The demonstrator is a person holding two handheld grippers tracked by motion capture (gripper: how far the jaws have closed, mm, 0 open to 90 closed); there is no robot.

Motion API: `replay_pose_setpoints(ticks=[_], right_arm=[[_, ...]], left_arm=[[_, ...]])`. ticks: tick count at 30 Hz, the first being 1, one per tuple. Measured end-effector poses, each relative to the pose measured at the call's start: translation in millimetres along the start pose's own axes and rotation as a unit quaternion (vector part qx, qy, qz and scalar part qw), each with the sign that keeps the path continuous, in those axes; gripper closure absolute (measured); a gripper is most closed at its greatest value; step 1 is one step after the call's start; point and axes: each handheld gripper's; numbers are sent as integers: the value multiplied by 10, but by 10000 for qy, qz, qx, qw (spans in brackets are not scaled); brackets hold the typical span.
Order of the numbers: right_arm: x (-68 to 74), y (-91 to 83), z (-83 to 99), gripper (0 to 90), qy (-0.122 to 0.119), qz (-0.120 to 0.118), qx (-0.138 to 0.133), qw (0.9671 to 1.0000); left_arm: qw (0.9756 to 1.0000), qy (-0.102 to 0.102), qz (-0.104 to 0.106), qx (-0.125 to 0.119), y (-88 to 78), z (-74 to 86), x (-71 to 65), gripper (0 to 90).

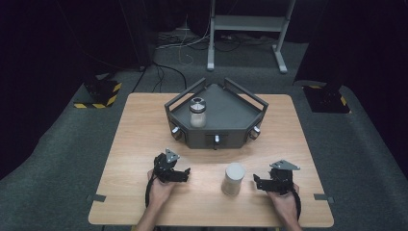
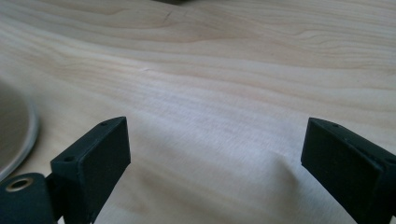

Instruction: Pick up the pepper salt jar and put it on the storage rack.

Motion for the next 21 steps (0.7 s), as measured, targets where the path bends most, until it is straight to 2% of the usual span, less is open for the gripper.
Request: replay_pose_setpoints(ticks=[6,12,13,14,15,18,21], right_arm=[[18,-134,110,80,-16,-205,-97,9997],[56,-242,163,81,-145,-435,-194,9988],[72,-261,172,81,-210,-567,-214,9979],[72,-261,172,81,-210,-567,-214,9979],[92,-273,183,81,-276,-725,-259,9967],[114,-278,185,81,-330,-846,-293,9954],[167,-276,164,80,-492,-1083,-358,9923]], left_arm=[[10000,2,-2,0,0,0,-1,58],[10000,-4,1,-1,0,1,0,59],[10000,-1,2,1,0,0,1,58],[10000,-1,2,1,0,0,1,58],[10000,0,1,1,0,0,0,58],[10000,-1,2,2,0,-1,1,58],[10000,-3,2,-1,0,0,0,59]])
Point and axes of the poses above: each handheld gripper's, and its own axes: y roughly forward along the jaws, z roughly out of its underside, x roughly to its left, and after that the axes turned 10 degrees about -y, right-handed
